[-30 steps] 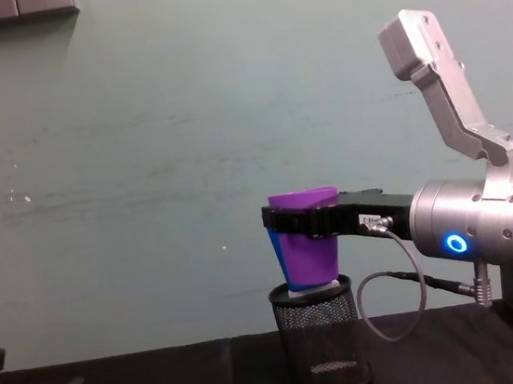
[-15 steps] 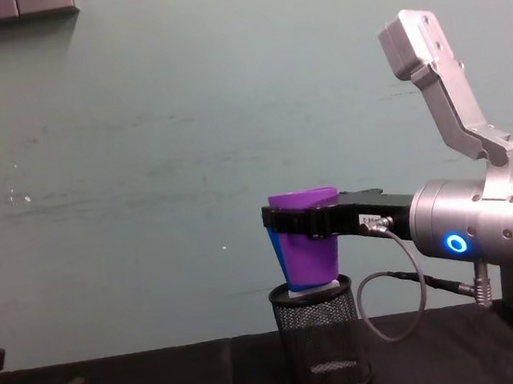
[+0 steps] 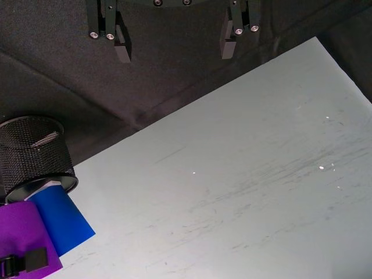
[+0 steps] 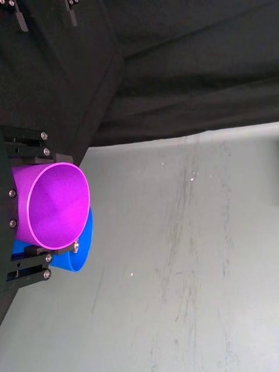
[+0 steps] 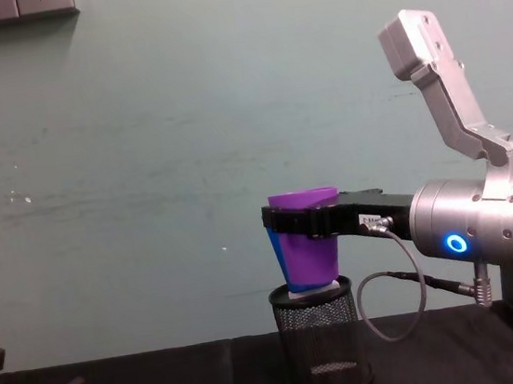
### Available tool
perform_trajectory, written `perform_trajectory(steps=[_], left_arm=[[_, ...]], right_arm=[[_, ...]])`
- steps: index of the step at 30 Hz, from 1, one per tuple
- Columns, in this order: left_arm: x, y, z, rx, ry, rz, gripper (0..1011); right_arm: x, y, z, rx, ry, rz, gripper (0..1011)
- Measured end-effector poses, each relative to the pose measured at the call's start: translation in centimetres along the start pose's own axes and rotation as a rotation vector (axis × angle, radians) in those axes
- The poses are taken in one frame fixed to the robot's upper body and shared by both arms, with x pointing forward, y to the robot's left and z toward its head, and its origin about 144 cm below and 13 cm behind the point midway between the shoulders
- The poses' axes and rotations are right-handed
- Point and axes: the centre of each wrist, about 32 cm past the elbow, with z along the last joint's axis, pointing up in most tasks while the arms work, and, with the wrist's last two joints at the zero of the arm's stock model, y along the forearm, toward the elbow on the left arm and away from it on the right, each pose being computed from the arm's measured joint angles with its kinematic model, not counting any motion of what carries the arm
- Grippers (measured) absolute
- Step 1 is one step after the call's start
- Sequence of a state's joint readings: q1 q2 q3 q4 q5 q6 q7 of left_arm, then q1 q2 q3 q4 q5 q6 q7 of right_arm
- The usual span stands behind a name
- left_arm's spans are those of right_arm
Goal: Pick up one cup with a gripper and tap it against the other cup.
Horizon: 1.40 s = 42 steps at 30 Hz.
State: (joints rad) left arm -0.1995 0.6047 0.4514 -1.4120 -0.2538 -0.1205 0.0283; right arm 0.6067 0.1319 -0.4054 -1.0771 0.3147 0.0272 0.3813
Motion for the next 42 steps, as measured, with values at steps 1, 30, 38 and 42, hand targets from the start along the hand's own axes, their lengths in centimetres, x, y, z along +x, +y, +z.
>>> perform_trajectory(steps=[1,30,38,42], left_arm=[[0.0,0.0,0.0,0.0,0.0,0.0,1000],[0.0,0.0,0.0,0.0,0.0,0.0,1000],[0.0,0.0,0.0,0.0,0.0,0.0,1000],[0.0,0.0,0.0,0.0,0.0,0.0,1000]], right_arm=[[0.0,0.0,0.0,0.0,0.0,0.0,747],[0.0,0.0,0.0,0.0,0.0,0.0,746],[0.0,0.0,0.0,0.0,0.0,0.0,747],[0.0,0.0,0.0,0.0,0.0,0.0,746]])
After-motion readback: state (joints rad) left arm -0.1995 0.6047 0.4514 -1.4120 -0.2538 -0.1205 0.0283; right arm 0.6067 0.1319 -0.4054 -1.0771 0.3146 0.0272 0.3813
